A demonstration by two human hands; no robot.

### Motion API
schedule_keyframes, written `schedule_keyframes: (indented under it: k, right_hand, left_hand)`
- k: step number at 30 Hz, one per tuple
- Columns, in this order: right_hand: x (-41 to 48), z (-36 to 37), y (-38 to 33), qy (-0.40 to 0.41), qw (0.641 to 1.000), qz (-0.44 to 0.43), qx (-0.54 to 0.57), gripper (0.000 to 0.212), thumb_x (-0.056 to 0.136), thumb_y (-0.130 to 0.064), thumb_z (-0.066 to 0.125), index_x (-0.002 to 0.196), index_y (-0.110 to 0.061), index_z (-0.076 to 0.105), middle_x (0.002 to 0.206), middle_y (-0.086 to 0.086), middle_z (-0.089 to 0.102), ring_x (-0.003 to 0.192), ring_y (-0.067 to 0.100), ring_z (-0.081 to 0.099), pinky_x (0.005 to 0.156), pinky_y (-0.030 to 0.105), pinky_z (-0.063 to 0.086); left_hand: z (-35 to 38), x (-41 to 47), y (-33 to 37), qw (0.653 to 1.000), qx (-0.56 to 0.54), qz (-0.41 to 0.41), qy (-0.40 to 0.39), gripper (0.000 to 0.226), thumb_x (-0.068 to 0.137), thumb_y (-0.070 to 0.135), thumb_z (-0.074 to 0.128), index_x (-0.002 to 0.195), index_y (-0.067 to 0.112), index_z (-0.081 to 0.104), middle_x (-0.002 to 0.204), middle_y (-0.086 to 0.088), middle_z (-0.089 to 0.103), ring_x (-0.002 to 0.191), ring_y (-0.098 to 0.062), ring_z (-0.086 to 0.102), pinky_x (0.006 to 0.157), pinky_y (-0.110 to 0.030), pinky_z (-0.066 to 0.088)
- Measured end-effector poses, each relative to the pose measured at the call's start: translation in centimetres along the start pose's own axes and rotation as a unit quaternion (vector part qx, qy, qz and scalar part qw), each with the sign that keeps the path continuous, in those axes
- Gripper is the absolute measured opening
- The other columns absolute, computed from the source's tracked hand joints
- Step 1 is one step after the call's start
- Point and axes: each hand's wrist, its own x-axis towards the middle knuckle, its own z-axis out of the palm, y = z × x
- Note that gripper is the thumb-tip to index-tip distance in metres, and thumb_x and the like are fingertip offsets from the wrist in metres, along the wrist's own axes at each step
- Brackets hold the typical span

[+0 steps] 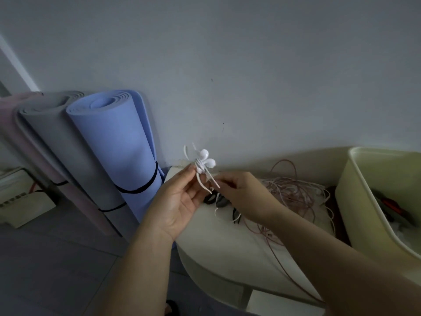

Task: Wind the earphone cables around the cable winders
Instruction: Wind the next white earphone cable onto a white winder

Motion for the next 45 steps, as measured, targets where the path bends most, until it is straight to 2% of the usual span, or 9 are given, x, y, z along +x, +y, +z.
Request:
schedule_keyframes:
  k: [7, 14, 19, 23, 27, 31, 36, 39, 45]
  right_hand:
    - [-0.8, -0.7, -1.0, -0.032, 0.989, -0.050, -0.135, 0.019, 0.095, -0.024, 0.055, 0.096, -0.015, 0.072, 0.069, -0.009, 0.061, 0.056, -0.001, 0.050, 0.053, 0.012, 0.036]
    - [-1.0, -3.4, -1.8, 0.105, 0.986, -0.068, -0.107, 0.013, 0.092, -0.024, 0.059, 0.087, -0.019, 0.070, 0.059, -0.021, 0.057, 0.058, -0.007, 0.053, 0.055, 0.006, 0.040]
    - [-0.7, -4.7, -1.4, 0.188, 0.980, -0.015, 0.055, 0.023, 0.097, -0.026, 0.049, 0.082, -0.021, 0.066, 0.058, -0.006, 0.047, 0.051, 0.006, 0.041, 0.047, 0.016, 0.034]
    - [-0.1, -5.2, -0.5, 0.195, 0.961, 0.065, 0.187, 0.027, 0.099, -0.024, 0.046, 0.081, -0.017, 0.064, 0.052, -0.005, 0.038, 0.044, 0.004, 0.037, 0.050, 0.015, 0.037]
    - [0.6, -4.3, 0.5, 0.155, 0.926, 0.118, 0.322, 0.029, 0.099, -0.017, 0.044, 0.076, -0.012, 0.061, 0.043, -0.009, 0.032, 0.043, 0.009, 0.031, 0.053, 0.022, 0.042]
    - [0.7, -2.3, 0.6, 0.076, 0.936, 0.149, 0.310, 0.043, 0.097, -0.011, 0.046, 0.059, -0.016, 0.066, 0.044, -0.005, 0.032, 0.042, 0.011, 0.030, 0.049, 0.024, 0.036]
    - [0.1, -0.9, -0.2, -0.005, 0.996, 0.091, 0.015, 0.025, 0.093, -0.019, 0.053, 0.080, -0.009, 0.072, 0.050, -0.004, 0.048, 0.042, 0.003, 0.041, 0.048, 0.021, 0.035]
    - [0.0, -0.1, -0.5, -0.024, 0.995, 0.028, -0.089, 0.029, 0.094, -0.025, 0.050, 0.084, -0.008, 0.071, 0.077, 0.010, 0.067, 0.069, 0.016, 0.058, 0.067, 0.029, 0.048]
    - [-0.8, 0.0, -1.6, 0.001, 0.985, -0.065, -0.162, 0.031, 0.096, -0.030, 0.046, 0.080, -0.012, 0.066, 0.063, 0.003, 0.058, 0.061, 0.019, 0.052, 0.060, 0.036, 0.042]
  left_hand:
    - [-0.7, 0.5, 0.0, 0.994, 0.003, 0.015, 0.111, 0.013, 0.093, 0.011, 0.056, 0.097, 0.011, 0.068, 0.075, 0.002, 0.070, 0.065, -0.005, 0.062, 0.065, -0.022, 0.057]
    - [-0.8, 0.4, -0.4, 0.918, 0.383, 0.037, 0.095, 0.016, 0.088, 0.017, 0.062, 0.102, 0.020, 0.069, 0.097, -0.008, 0.071, 0.089, -0.028, 0.064, 0.090, -0.043, 0.051]
    - [0.0, -0.4, -0.2, 0.930, 0.368, -0.004, 0.010, 0.031, 0.088, 0.005, 0.057, 0.072, 0.025, 0.075, 0.072, -0.004, 0.062, 0.075, -0.019, 0.053, 0.075, -0.033, 0.040]
    - [0.4, -0.4, -0.4, 0.948, 0.312, -0.036, -0.048, 0.026, 0.090, 0.001, 0.054, 0.078, 0.018, 0.070, 0.069, 0.002, 0.064, 0.067, -0.009, 0.056, 0.063, -0.024, 0.040]
    - [0.3, -0.1, -0.5, 0.965, 0.220, -0.064, -0.130, 0.016, 0.073, 0.009, 0.065, 0.088, 0.010, 0.070, 0.096, -0.018, 0.065, 0.091, -0.031, 0.057, 0.073, -0.030, 0.044]
    - [0.2, -0.4, 0.2, 0.966, 0.030, -0.057, -0.250, 0.029, 0.071, 0.018, 0.080, 0.099, 0.012, 0.076, 0.094, -0.006, 0.073, 0.085, -0.016, 0.070, 0.071, -0.025, 0.057]
    - [-0.2, 0.1, 0.6, 0.991, -0.129, 0.022, -0.042, 0.017, 0.071, 0.017, 0.073, 0.087, 0.011, 0.078, 0.092, -0.004, 0.073, 0.078, -0.009, 0.070, 0.074, -0.026, 0.059]
    - [-0.7, 0.8, 0.4, 0.986, -0.134, 0.043, 0.087, 0.012, 0.086, 0.014, 0.060, 0.093, 0.010, 0.068, 0.081, 0.000, 0.069, 0.069, -0.005, 0.068, 0.069, -0.022, 0.058]
    - [-1.1, 0.9, 0.0, 0.988, -0.002, 0.061, 0.144, 0.010, 0.093, 0.008, 0.057, 0.095, 0.008, 0.067, 0.071, 0.001, 0.067, 0.062, -0.004, 0.063, 0.066, -0.020, 0.054]
